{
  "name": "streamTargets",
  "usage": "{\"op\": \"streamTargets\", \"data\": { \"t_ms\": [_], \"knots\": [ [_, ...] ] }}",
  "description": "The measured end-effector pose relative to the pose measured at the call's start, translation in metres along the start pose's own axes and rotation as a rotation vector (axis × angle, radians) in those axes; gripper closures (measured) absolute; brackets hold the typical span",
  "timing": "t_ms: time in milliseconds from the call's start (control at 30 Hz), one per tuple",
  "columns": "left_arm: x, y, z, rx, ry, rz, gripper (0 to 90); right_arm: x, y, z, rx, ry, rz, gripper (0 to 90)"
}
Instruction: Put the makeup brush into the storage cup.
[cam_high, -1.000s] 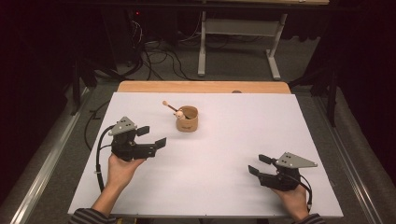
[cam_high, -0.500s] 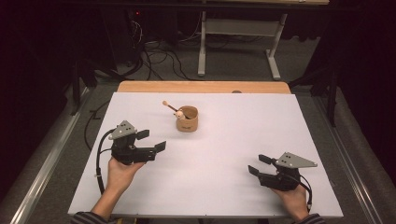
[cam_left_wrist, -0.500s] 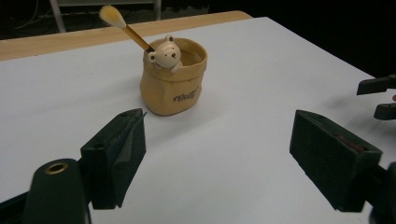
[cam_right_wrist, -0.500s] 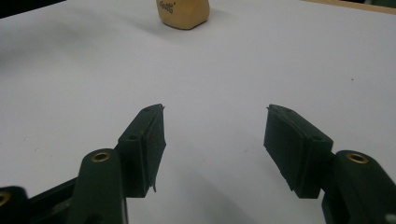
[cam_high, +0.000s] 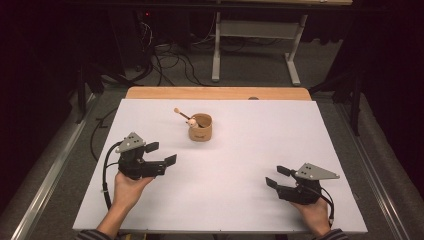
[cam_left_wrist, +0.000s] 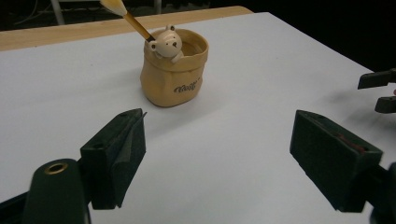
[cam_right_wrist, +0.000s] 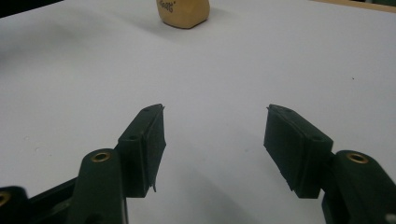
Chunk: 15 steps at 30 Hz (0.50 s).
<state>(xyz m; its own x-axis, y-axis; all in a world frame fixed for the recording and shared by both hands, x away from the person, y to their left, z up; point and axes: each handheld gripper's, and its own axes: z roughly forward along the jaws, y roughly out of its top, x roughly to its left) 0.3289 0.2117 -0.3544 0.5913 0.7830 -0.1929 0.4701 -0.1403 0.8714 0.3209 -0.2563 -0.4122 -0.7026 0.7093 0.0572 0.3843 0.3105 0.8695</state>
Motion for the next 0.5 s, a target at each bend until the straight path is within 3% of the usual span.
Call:
{"op": "streamTargets", "data": {
  "t_ms": [500],
  "knots": [
    [-0.0010,-0.0066,-0.0002,-0.001,-0.015,-0.016,19.2,-0.0002,0.0000,-0.0002,-0.002,0.001,-0.001,40.2]
  ]
}}
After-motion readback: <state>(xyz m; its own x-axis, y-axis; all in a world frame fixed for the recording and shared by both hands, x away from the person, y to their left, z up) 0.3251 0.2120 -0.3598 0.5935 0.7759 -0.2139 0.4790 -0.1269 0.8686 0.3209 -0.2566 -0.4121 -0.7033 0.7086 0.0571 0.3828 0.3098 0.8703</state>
